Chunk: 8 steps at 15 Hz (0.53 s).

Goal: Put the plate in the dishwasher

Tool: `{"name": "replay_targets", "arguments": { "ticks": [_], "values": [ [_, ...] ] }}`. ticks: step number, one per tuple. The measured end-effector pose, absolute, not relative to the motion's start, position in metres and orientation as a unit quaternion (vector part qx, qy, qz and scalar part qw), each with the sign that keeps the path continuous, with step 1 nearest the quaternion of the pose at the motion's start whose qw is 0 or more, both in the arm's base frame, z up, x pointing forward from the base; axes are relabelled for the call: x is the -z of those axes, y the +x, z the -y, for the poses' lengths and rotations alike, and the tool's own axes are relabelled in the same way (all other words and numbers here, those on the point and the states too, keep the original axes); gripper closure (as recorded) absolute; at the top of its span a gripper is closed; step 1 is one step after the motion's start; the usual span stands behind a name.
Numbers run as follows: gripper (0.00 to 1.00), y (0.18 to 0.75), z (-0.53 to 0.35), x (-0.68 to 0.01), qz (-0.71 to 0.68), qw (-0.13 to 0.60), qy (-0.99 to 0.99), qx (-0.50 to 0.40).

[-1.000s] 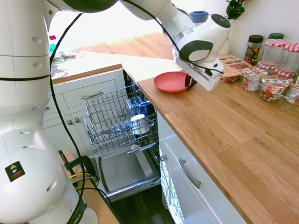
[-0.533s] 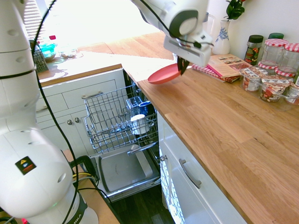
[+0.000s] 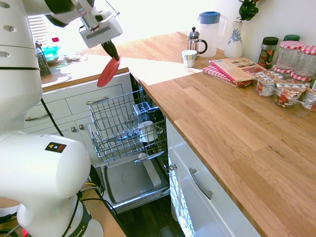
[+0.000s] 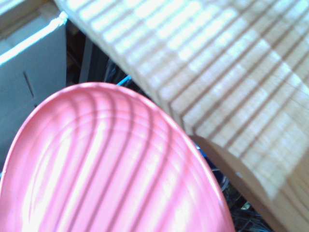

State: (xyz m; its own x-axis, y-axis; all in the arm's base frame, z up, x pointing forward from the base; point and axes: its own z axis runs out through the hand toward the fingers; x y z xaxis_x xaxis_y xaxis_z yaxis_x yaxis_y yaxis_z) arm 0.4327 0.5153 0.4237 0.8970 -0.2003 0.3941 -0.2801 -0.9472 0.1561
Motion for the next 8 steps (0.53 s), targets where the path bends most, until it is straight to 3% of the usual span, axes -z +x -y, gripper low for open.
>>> {"name": "replay_targets", "arguments": {
  "ticks": [8],
  "values": [
    [1.0, 0.385, -0.526, -0.303, -0.046, 0.276, 0.919, -0.279]
  ]
}}
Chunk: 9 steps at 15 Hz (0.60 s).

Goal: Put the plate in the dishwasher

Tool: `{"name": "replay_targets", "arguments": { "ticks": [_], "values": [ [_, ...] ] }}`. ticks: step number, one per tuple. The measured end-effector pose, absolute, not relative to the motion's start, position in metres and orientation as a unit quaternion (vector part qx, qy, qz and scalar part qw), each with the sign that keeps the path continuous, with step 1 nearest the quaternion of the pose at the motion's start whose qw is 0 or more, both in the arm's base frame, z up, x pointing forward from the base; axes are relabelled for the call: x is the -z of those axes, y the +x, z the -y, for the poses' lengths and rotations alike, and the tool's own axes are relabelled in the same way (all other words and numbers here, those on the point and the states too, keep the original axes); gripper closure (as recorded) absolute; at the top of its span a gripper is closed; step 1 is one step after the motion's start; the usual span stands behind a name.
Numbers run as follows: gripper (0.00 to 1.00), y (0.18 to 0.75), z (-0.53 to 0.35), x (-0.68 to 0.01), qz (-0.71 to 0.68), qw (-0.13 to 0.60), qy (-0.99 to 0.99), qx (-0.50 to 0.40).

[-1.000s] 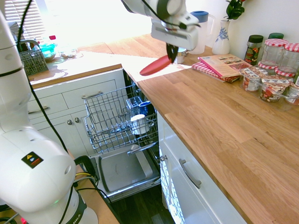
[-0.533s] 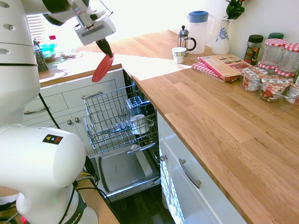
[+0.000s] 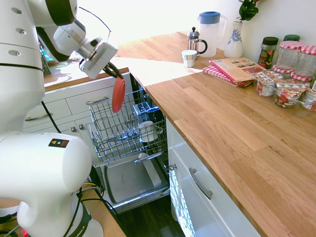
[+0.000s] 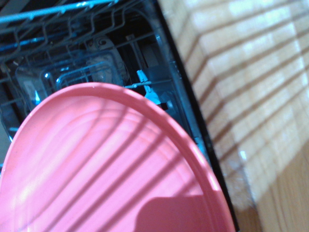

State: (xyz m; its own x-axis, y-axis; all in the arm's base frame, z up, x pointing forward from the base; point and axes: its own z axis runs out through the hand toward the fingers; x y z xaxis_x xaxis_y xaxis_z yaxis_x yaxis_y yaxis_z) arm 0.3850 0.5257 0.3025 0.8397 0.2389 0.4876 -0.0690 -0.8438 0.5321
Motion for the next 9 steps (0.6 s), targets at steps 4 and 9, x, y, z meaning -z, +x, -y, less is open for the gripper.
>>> {"name": "replay_targets", "arguments": {
  "ticks": [4, 9],
  "values": [
    [1.0, 0.344, -0.563, -0.249, -0.142, 0.342, 0.865, -0.338],
    [1.0, 0.348, -0.595, -0.21, -0.204, 0.408, 0.807, -0.376]
  ]
}}
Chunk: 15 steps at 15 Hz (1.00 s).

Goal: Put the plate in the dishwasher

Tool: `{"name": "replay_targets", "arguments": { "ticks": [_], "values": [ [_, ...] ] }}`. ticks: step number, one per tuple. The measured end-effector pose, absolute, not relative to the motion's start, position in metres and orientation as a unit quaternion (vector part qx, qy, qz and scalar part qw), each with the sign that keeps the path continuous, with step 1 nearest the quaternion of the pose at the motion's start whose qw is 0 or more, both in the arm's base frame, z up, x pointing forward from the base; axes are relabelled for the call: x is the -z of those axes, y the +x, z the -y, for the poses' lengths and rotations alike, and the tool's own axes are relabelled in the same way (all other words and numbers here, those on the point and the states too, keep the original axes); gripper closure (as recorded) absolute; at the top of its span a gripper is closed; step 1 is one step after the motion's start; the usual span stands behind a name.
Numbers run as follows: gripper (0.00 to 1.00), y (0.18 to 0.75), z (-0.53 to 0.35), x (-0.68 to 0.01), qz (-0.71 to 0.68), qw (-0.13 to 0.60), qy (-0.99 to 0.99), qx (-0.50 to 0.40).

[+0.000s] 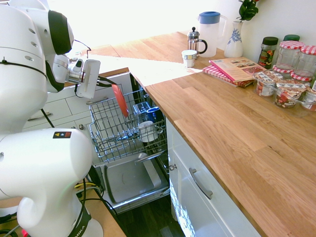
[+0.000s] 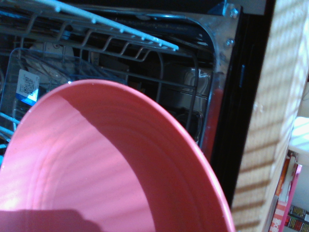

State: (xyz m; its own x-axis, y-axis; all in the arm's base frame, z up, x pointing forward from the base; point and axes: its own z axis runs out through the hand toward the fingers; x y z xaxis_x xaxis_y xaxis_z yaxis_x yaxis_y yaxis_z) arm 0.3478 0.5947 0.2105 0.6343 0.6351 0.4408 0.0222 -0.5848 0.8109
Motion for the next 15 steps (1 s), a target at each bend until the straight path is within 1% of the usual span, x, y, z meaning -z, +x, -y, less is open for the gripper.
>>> {"name": "replay_targets", "arguments": {
  "ticks": [4, 5, 11, 15],
  "values": [
    [1.0, 0.35, -0.613, -0.176, -0.202, 0.408, 0.825, -0.335],
    [0.0, 0.349, -0.617, -0.17, -0.199, 0.409, 0.83, -0.322],
    [0.0, 0.36, -0.618, -0.139, -0.177, 0.437, 0.851, -0.229],
    [0.0, 0.366, -0.625, -0.163, -0.173, 0.435, 0.874, -0.132]
  ]
}}
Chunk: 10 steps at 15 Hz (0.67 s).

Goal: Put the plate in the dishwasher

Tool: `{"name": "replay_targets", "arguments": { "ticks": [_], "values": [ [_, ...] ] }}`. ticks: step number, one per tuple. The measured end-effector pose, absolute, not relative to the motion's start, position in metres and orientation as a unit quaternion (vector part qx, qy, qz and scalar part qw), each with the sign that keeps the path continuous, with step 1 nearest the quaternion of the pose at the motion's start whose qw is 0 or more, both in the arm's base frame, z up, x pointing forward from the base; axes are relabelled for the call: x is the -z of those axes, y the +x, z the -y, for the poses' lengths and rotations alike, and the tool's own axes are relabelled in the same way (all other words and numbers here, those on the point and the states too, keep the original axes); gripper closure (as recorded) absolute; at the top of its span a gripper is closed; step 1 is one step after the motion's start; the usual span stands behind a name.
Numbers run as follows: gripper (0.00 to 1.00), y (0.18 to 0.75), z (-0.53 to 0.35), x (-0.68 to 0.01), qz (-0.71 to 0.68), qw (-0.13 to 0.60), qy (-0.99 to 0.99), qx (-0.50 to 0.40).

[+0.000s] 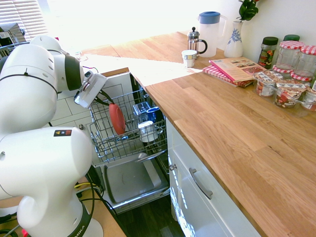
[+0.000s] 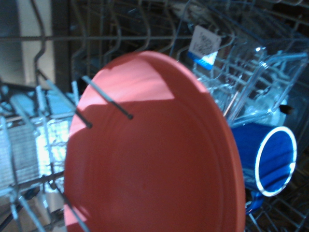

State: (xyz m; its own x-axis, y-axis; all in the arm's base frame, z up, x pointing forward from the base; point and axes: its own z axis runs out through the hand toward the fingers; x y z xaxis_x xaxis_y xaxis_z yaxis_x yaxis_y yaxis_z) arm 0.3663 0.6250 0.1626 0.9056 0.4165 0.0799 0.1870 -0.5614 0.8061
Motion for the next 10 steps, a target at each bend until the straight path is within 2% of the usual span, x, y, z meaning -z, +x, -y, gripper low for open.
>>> {"name": "replay_targets", "arguments": {
  "ticks": [5, 10],
  "values": [
    [0.0, 0.367, -0.636, -0.231, -0.171, 0.394, 0.902, -0.042],
    [0.0, 0.395, -0.616, -0.354, -0.134, 0.339, 0.931, -0.022]
  ]
}}
